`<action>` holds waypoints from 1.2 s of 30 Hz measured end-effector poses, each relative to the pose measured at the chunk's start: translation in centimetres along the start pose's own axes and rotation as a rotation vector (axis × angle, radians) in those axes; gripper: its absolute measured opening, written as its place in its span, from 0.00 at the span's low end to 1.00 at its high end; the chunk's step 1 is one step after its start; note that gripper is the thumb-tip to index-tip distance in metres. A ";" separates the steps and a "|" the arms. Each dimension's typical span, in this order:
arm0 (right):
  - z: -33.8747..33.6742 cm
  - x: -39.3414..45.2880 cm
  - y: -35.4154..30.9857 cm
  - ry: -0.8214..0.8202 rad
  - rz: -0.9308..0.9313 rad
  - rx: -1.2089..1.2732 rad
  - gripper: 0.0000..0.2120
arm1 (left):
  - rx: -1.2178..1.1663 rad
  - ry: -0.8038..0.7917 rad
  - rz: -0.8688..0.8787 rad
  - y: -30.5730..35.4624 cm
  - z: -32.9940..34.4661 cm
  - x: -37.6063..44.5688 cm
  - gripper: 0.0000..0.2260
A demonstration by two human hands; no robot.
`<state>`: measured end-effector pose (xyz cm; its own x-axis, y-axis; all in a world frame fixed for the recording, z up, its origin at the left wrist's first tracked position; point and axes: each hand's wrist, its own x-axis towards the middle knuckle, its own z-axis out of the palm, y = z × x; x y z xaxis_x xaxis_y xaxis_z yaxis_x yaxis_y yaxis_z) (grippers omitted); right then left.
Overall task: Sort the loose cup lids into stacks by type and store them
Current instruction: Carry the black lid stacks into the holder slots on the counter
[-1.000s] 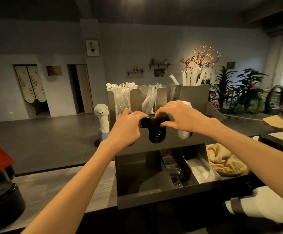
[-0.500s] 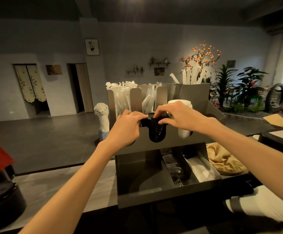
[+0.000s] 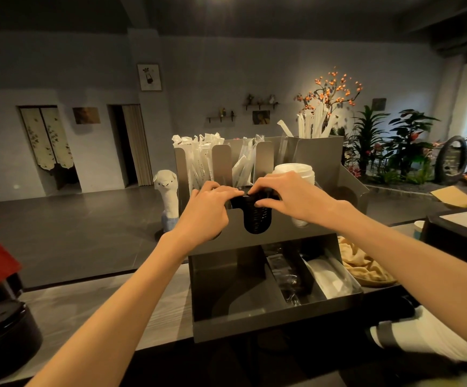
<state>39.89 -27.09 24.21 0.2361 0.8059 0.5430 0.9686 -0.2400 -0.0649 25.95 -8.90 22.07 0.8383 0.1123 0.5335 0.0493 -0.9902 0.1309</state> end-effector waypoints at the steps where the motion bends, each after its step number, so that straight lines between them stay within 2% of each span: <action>1: 0.0 0.0 -0.1 0.003 0.003 -0.001 0.14 | 0.008 -0.007 -0.002 0.0 -0.1 0.1 0.28; 5: -0.2 -0.1 -0.6 0.000 0.004 -0.004 0.15 | 0.025 -0.072 0.014 0.1 -0.8 0.1 0.30; 8: -0.6 -0.2 -1.2 0.032 0.008 0.006 0.17 | -0.027 -0.020 0.053 0.1 -1.6 -0.5 0.31; 14: -0.8 1.0 -5.0 0.247 -0.026 0.197 0.12 | -0.158 0.099 -0.055 -2.5 -4.8 -2.9 0.16; 19: 1.6 3.4 -10.5 0.245 -0.125 0.343 0.11 | -0.153 0.046 -0.216 -6.6 -8.0 -7.8 0.12; 22: 5.0 5.2 -14.5 0.195 -0.171 0.430 0.11 | -0.094 -0.002 -0.376 -10.0 -9.9 -12.7 0.10; 30: 17.1 8.2 -25.6 -0.114 -0.193 0.650 0.11 | 0.055 -0.046 -0.758 -19.7 -13.2 -27.0 0.08; 33: 21.7 8.6 -28.5 -0.240 -0.177 0.591 0.17 | 0.100 -0.048 -0.847 -22.7 -12.8 -30.0 0.11; 36: 25.8 9.2 -32.0 -0.357 -0.154 0.535 0.29 | 0.055 -0.106 -0.814 -25.5 -11.6 -32.3 0.17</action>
<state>13.04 1.97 9.66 0.0135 0.9616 0.2740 0.8770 0.1202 -0.4653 -8.65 13.70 11.16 0.5750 0.7914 0.2075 0.6883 -0.6050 0.4002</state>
